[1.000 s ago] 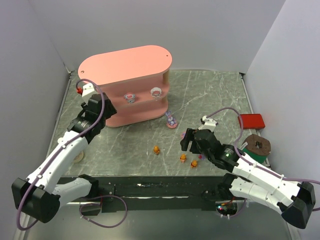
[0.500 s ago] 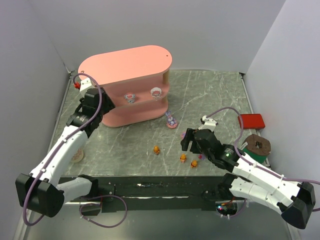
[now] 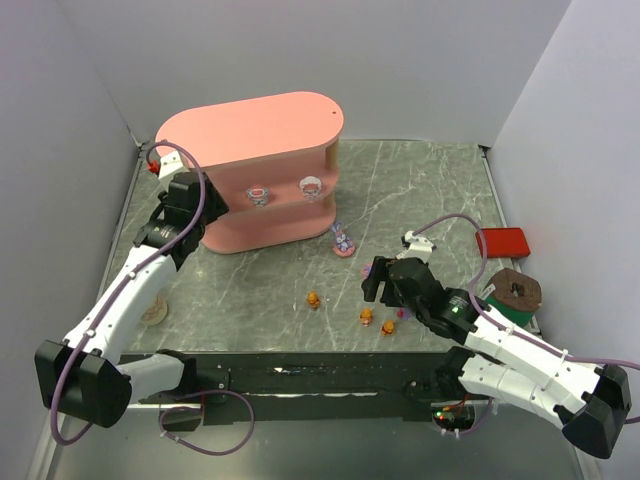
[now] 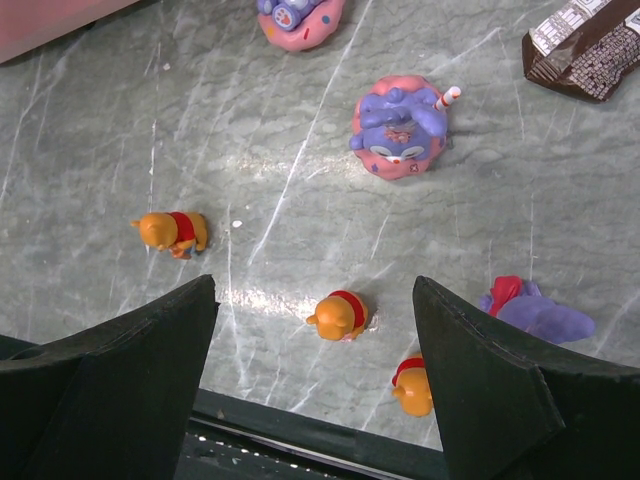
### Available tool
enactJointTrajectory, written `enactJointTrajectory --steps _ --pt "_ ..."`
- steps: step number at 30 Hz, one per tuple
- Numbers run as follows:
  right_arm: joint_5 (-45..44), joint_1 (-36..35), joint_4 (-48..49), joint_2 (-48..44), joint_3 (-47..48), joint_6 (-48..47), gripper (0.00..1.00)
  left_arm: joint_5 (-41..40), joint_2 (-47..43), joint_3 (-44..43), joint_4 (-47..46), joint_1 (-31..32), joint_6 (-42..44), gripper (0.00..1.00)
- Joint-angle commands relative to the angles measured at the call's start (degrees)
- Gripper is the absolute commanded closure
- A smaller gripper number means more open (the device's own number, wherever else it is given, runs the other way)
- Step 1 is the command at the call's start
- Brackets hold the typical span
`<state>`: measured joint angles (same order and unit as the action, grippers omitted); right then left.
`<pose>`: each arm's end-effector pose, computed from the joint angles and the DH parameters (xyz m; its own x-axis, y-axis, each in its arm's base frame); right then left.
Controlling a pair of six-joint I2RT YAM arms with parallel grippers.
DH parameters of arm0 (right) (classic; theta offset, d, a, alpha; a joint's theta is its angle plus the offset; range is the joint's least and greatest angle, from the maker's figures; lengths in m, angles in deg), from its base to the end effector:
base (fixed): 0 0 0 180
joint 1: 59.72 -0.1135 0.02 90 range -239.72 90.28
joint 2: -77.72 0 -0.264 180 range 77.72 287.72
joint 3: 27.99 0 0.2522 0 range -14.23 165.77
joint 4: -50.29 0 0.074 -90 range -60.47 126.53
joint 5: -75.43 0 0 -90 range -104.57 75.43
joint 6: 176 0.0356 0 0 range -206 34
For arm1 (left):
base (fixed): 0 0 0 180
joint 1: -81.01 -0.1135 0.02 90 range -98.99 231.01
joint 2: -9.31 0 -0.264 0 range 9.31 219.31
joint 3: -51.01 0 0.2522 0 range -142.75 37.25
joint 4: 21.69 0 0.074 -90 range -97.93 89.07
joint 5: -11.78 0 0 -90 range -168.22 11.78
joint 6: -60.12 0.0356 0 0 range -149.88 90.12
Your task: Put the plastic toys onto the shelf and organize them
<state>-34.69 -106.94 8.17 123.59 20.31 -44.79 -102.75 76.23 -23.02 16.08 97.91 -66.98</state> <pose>0.1250 0.1171 0.2451 -0.6619 0.1955 -0.7236 -0.0975 0.9347 0.3417 0.2514 -0.0609 0.3333 -0.3426 -0.4695 -0.8138 -0.3559 0.8665 -0.3500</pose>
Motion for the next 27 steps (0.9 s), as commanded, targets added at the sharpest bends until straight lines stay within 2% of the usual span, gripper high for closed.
enactJointTrajectory --steps 1,9,16,27 --pt "-0.9 0.4 0.8 -0.8 1.1 -0.1 0.14 2.3 0.5 -1.3 -2.3 0.0 0.6 0.59" --pt "-0.9 0.5 0.5 -0.9 0.7 0.3 0.14 3.6 -2.0 2.4 -7.3 0.0 0.3 0.49" --pt "-1.3 0.6 -0.1 -1.7 0.5 0.4 0.14 3.9 -2.1 4.9 -10.5 0.1 0.5 0.47" --pt "-1.5 0.6 -0.3 -2.2 0.2 0.9 0.14 3.4 0.4 3.1 -8.5 0.0 0.7 0.34"
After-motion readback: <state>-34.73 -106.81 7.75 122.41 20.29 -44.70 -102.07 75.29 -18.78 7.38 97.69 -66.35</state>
